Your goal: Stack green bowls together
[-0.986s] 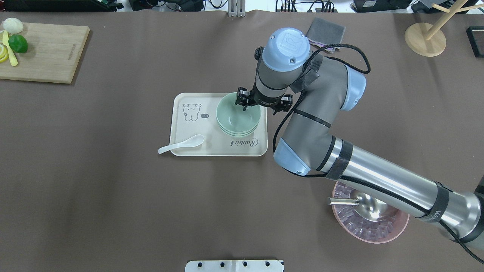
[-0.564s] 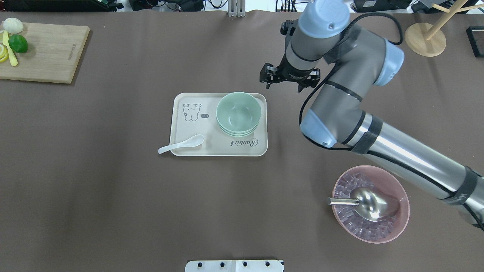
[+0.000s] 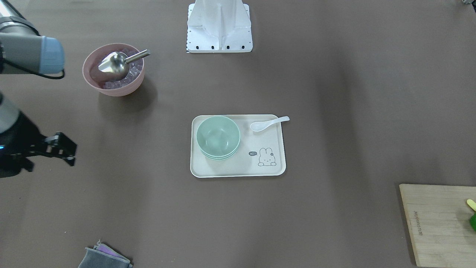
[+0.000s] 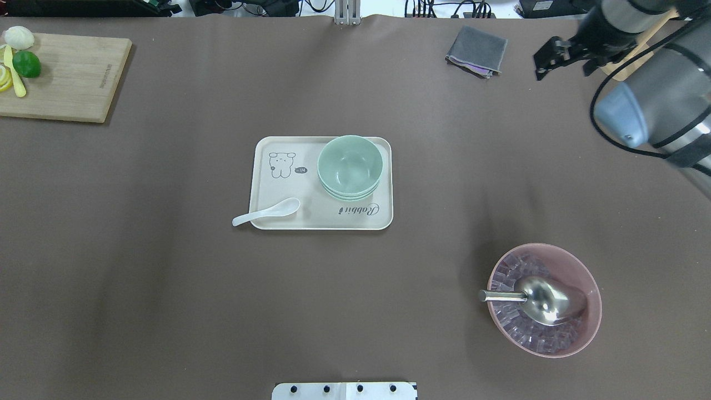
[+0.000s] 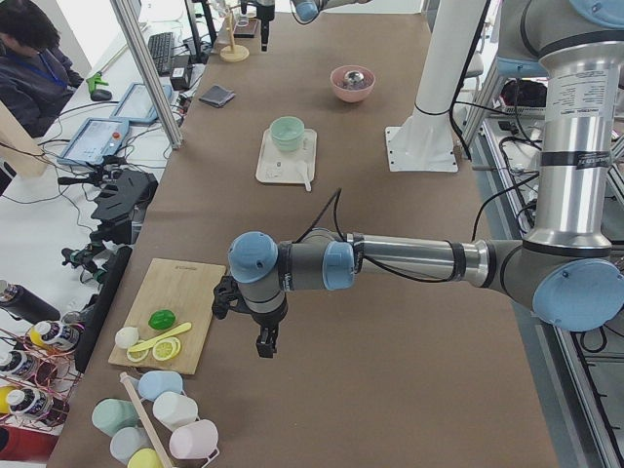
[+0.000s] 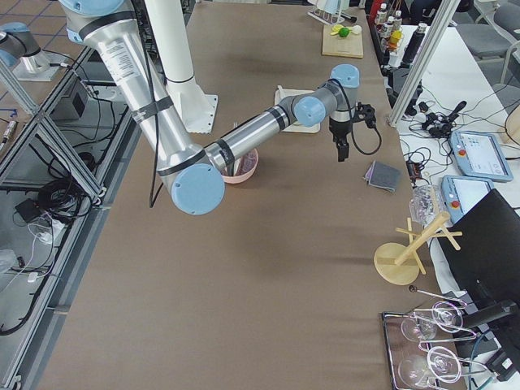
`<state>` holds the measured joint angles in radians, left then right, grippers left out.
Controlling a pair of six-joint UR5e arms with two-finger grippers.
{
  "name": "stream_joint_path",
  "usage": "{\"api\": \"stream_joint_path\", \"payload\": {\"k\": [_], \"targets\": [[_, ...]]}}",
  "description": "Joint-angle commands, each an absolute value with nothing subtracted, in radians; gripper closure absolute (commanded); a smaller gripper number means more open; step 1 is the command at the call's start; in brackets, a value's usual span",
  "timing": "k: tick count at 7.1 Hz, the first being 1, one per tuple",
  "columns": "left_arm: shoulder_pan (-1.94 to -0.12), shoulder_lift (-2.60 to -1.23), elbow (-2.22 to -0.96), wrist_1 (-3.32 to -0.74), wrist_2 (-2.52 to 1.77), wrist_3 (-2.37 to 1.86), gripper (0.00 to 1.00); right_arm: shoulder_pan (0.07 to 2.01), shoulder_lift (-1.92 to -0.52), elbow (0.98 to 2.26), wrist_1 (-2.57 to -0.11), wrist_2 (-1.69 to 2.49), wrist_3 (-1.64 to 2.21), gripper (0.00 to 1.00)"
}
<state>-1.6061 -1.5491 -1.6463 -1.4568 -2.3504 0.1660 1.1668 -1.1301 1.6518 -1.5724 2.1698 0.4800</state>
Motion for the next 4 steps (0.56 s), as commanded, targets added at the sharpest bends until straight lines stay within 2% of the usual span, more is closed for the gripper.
{"api": "stream_joint_path", "payload": {"k": [1, 4], "targets": [[-1.606, -1.543, -1.643, -1.462, -2.362, 0.167, 0.02, 1.342, -1.306, 1.651, -1.632, 2.178, 0.131, 0.0], [-1.606, -1.537, -1.643, -1.462, -2.361, 0.167, 0.02, 1.44, -1.584, 1.678, -1.621, 2.172, -0.017, 0.0]]}}
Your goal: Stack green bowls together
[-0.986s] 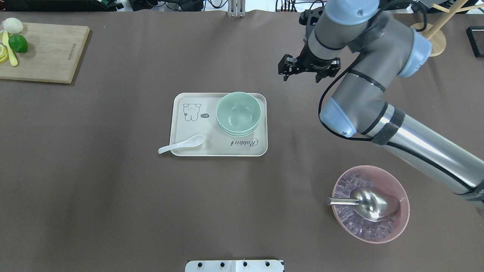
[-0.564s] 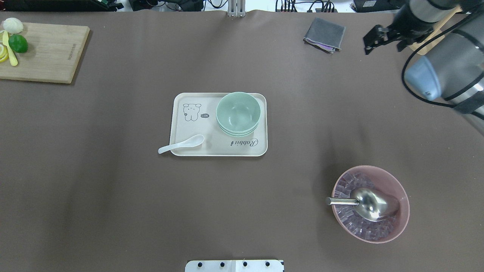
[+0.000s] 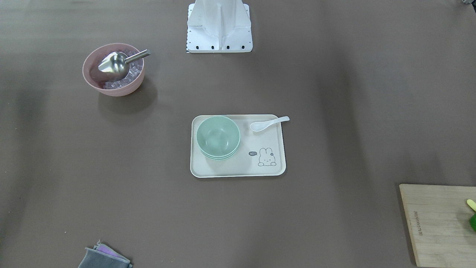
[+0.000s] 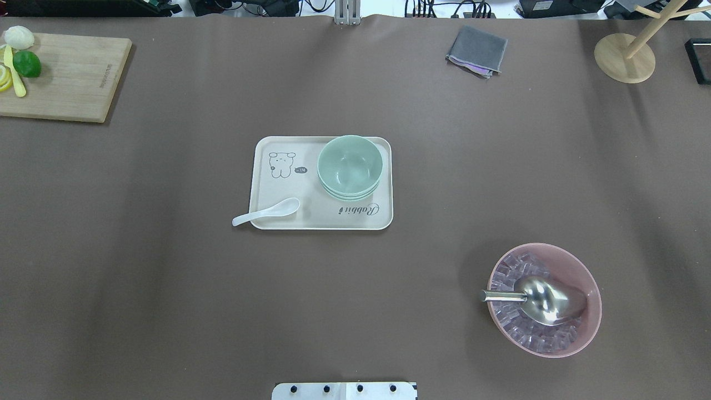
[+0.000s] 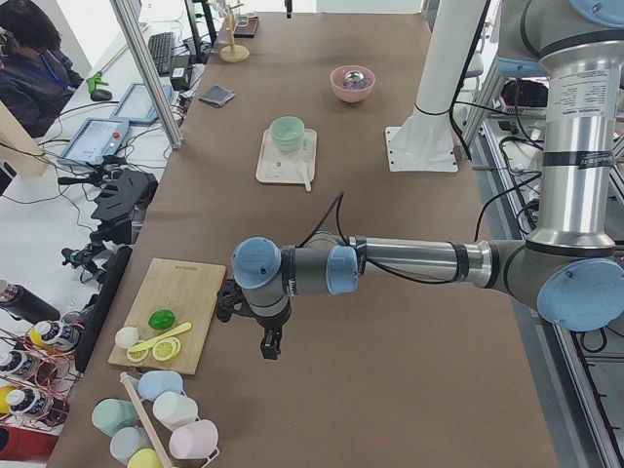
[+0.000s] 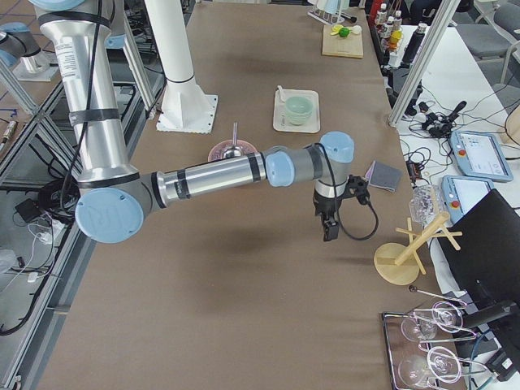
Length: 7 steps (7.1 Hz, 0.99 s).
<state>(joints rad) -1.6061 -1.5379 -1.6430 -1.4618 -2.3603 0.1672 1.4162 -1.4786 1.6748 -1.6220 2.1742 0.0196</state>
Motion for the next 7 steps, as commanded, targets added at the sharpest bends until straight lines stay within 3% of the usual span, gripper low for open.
{"api": "stream_joint_path", "payload": {"k": [1, 7], "targets": [[-1.606, -1.537, -1.643, -1.462, -2.361, 0.166, 0.02, 1.442, -1.61, 1.678, -1.62, 2.172, -0.014, 0.0], [-1.606, -1.552, -1.651, -1.465, -2.361, 0.17, 0.02, 1.442, -1.612, 1.693, -1.621, 2.215, -0.015, 0.0]]}}
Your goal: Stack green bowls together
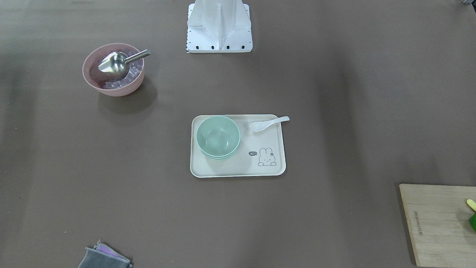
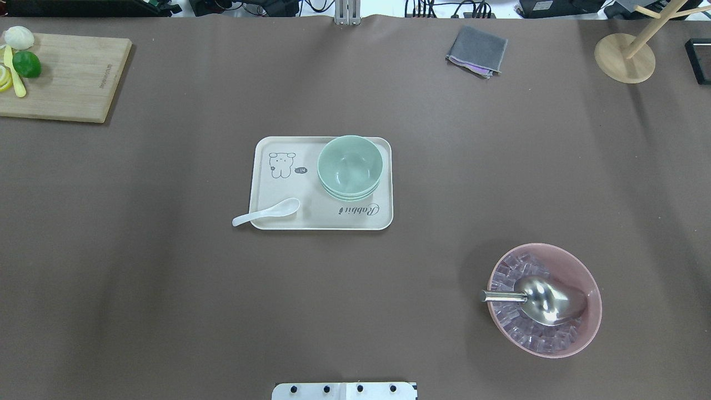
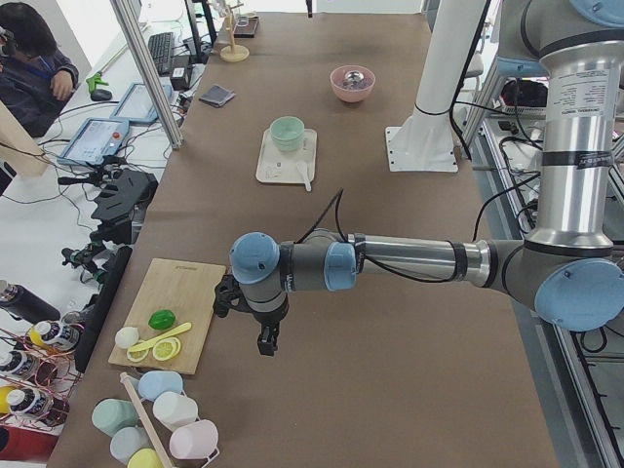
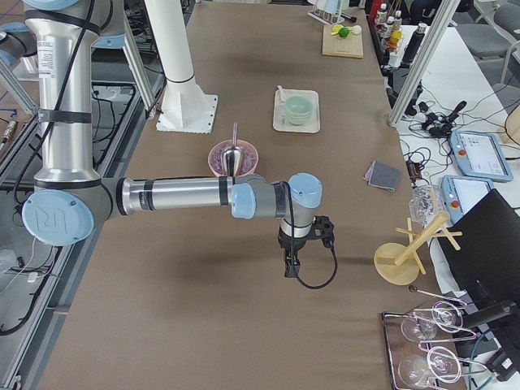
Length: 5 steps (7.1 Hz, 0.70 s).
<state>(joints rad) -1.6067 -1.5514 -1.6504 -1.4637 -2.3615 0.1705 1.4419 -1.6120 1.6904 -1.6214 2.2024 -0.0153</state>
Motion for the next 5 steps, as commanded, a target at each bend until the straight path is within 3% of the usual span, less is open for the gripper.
{"api": "stream_joint_path", "payload": {"k": [1, 5], "targets": [[-1.606, -1.552, -1.654, -1.471, -2.361, 0.172, 0.02, 1.442, -1.612, 1.698, -1.621, 2.217, -0.015, 0.0], [-1.608, -1.562, -1.648, -1.513, -2.361, 0.167, 0.02, 1.442, -1.612, 1.7, -1.621, 2.215, -0.015, 0.0]]}}
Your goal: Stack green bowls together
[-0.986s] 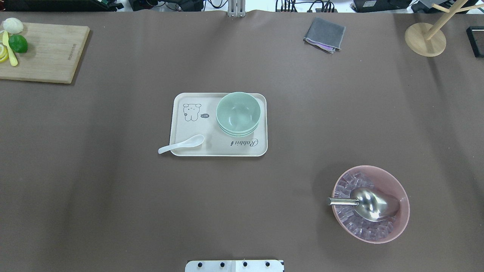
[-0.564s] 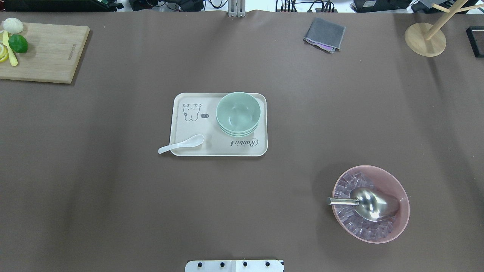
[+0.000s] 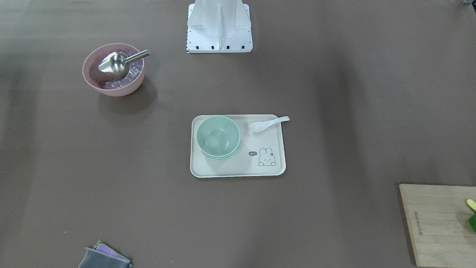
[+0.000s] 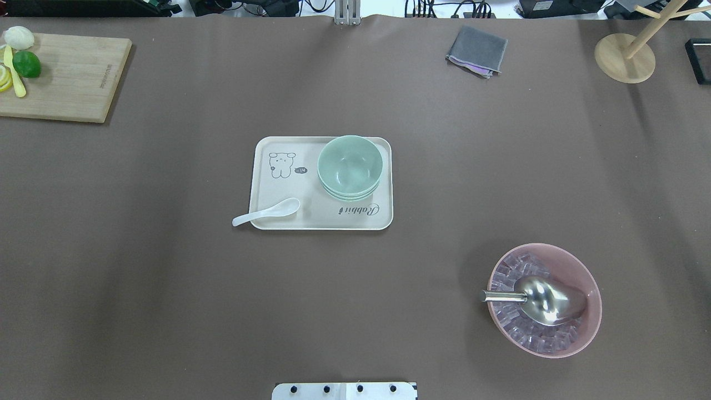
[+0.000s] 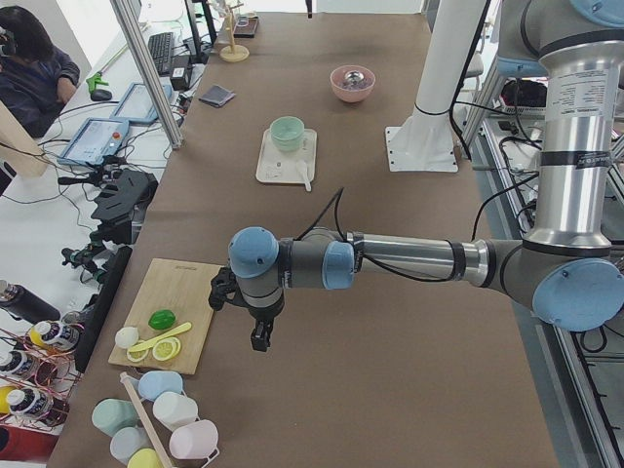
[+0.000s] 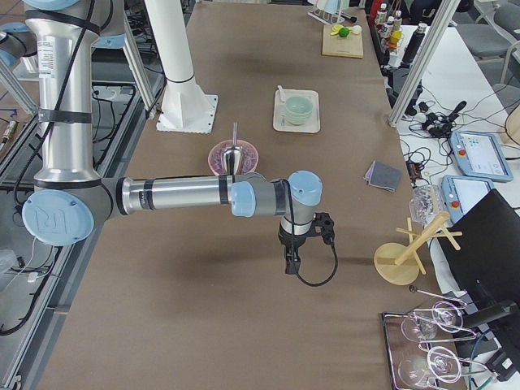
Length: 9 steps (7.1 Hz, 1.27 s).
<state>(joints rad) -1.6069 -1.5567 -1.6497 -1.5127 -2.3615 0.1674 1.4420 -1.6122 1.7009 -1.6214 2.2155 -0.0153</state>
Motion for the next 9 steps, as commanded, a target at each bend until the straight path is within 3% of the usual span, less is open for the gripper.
{"api": "stream_joint_path", "payload": {"k": [1, 9], "targets": [[-1.608, -1.559, -1.647, -1.516, -2.359, 0.172, 0.02, 1.442, -1.612, 1.7, -1.621, 2.215, -0.015, 0.0], [-1.608, -1.543, -1.643, -1.555, -2.355, 0.175, 0.02, 1.442, -1.615, 1.701, -1.621, 2.217, -0.015, 0.0]]}}
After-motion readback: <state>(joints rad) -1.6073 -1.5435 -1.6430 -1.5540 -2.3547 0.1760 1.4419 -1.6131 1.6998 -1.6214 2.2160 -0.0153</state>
